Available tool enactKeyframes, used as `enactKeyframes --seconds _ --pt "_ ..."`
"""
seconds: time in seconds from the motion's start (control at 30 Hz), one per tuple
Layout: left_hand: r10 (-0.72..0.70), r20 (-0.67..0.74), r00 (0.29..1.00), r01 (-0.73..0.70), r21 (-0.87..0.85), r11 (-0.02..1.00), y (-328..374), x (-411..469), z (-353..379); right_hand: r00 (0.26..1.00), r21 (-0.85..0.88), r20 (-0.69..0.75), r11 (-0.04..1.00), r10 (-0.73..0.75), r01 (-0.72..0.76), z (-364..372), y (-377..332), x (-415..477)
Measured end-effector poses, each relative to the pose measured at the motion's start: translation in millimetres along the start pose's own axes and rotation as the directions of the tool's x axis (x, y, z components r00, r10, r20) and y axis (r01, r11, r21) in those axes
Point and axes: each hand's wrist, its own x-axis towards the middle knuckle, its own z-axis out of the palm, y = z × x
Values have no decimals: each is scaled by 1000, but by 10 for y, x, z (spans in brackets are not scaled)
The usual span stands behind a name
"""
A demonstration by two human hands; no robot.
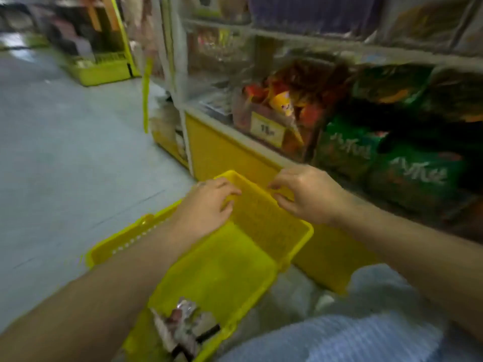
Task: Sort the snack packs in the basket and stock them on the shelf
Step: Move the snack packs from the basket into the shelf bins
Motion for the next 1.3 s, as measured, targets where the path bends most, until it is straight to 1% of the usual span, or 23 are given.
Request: enactKeyframes --seconds 0.03,0.07,0.1,0.13,0.17,0.2,0.27,0.3,0.33,0.37,0.43,0.5,0.6,0.67,0.73,0.83,0.97,1.07,1.17,1.23,1.3 --pt "-63 85 994 60 34 998 -205 -134 98 997 31 73 999 -19 17 249 -90 116" --pt "-140 176 974 127 86 988 -393 -264 203 987 55 158 998 -42 34 500 -182 219" --pt "-230 274 934 196 147 970 -576 -386 321 964 83 257 995 -70 50 747 -276 315" --pt "-314 376 872 254 200 946 -734 -507 446 926 113 364 992 -101 64 982 -369 396" --pt "-381 476 793 300 238 924 -876 -631 577 879 144 459 987 -134 75 1205 -464 465" --pt "-423 566 708 333 260 906 -997 -753 711 833 175 528 981 -167 85 1414 -547 521" --pt "-455 713 534 373 284 883 -1170 -980 968 746 229 628 969 -221 95 1807 -699 588" --pt "-465 761 452 392 299 870 -1233 -1076 1089 696 248 676 964 -242 95 1994 -766 601" --pt "-477 790 386 417 312 854 -1289 -1152 1199 638 261 725 961 -259 94 2175 -829 606" --pt "-491 804 336 449 322 834 -1342 -1214 1302 574 270 773 959 -272 91 2346 -890 612" --pt "-522 807 276 521 331 787 -1437 -1292 1479 457 280 843 957 -283 77 2663 -991 632" --pt "-538 811 229 600 318 734 -1518 -1340 1635 378 303 876 952 -299 49 2933 -1072 675" --pt "-548 817 180 709 279 648 -1582 -1416 1846 290 339 903 940 -315 -35 3290 -1177 706" --pt "-553 817 164 737 272 619 -1598 -1460 1963 257 348 913 933 -316 -87 3478 -1245 657" --pt "-555 815 165 750 262 607 -1612 -1492 2052 246 366 914 917 -323 -156 3624 -1305 592" --pt "-551 815 180 758 242 605 -1624 -1512 2133 254 422 897 869 -361 -259 3750 -1359 557" --pt "-534 832 152 755 251 606 -1594 -1500 2187 204 471 881 825 -426 -313 3722 -1410 549" --pt "-508 851 131 740 256 622 -1570 -1489 2211 189 447 893 850 -408 -280 3658 -1447 509" --pt "-479 869 122 744 239 624 -1533 -1526 2250 125 430 903 876 -411 -218 3574 -1447 498" --pt "-468 873 140 745 218 630 -1507 -1543 2271 77 412 911 895 -405 -171 3545 -1429 494" --pt "-462 869 178 762 176 624 -1499 -1549 2282 51 405 914 901 -402 -159 3541 -1426 473"
